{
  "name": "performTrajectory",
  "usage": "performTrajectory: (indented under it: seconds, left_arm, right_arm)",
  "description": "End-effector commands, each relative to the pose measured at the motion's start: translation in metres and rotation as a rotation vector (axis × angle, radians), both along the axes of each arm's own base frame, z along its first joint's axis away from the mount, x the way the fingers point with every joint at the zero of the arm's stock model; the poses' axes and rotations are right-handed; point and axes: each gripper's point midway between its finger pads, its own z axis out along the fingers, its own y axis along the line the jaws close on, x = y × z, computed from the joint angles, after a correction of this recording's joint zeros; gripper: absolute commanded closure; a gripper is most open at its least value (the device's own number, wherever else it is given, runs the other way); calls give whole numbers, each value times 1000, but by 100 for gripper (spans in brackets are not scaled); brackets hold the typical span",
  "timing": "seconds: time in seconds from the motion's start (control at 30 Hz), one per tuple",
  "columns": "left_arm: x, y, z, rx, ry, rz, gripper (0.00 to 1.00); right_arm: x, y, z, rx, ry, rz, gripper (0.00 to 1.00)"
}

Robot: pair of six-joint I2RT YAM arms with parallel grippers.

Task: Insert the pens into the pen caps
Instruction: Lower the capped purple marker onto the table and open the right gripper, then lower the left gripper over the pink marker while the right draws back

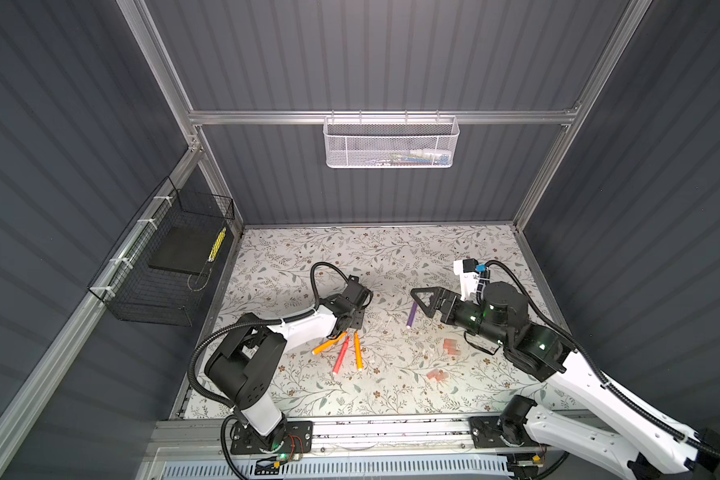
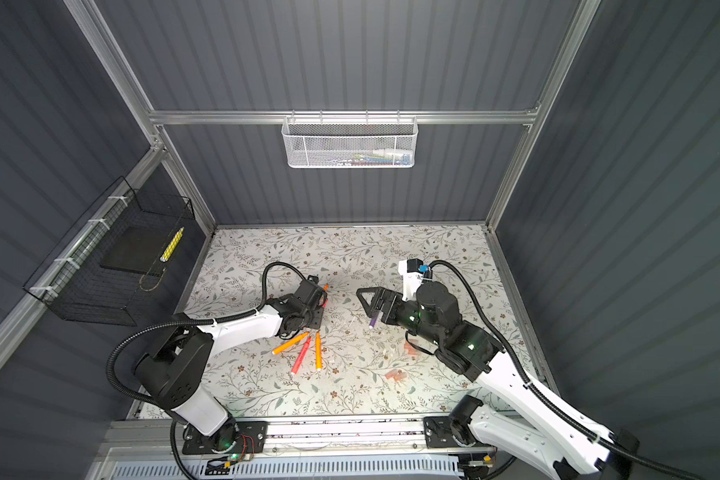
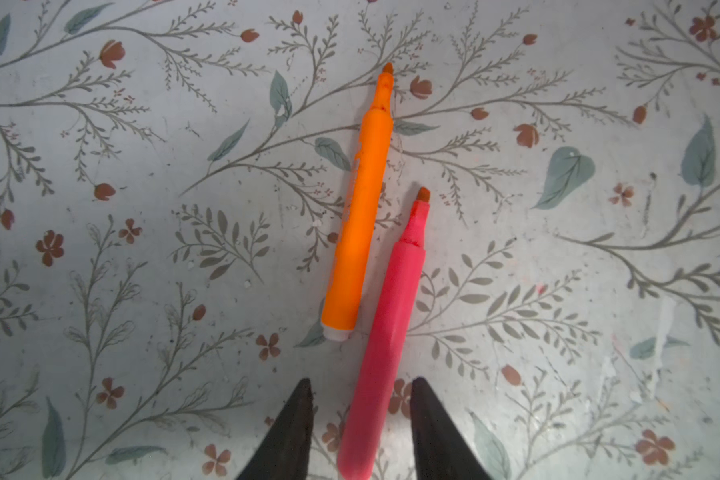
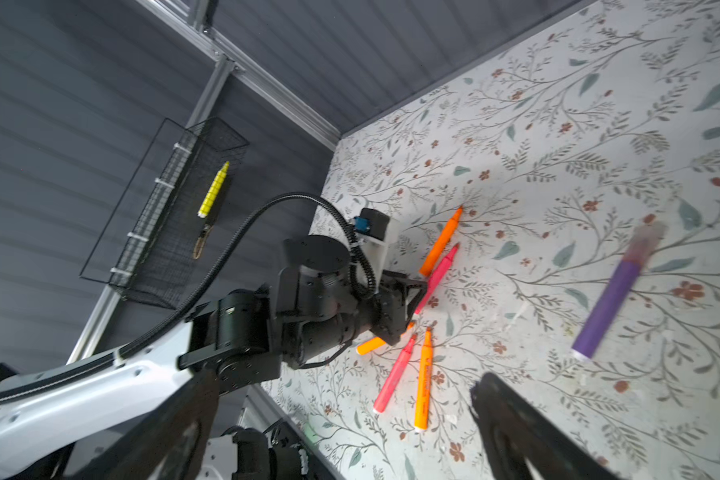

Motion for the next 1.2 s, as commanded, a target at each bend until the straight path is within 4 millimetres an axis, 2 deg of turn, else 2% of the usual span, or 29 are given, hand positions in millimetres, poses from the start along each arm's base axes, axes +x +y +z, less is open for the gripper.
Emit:
performTrajectory:
  seconds: [0.0, 0.2, 0.5, 0.7, 0.83, 1.03, 1.17]
  left_arm:
    - [-3, -2, 11, -27, -8, -27, 59]
    - [-2, -6, 8, -36, 2, -34, 58]
    - [-2, -11, 2, -46, 25, -43, 59]
    - [-1, -11, -2, -38, 33, -44, 59]
    - [-1, -15, -6, -45, 51, -50, 59]
    - [0, -15, -17, -20, 76, -48, 59]
    - [3, -12, -20, -1, 79, -40, 59]
  right_arm:
    - [-16, 7, 21, 17, -17, 57, 2]
    - [-21, 12, 43, 29, -61, 67, 3]
    - [-10, 26, 30, 15, -53, 70, 4]
    - [-8, 1, 18, -16, -67, -4, 1]
    - [-2, -25, 2, -69, -107, -104, 1]
    - [9, -38, -11, -79, -100, -111, 1]
    - [11, -38, -18, -80, -99, -111, 1]
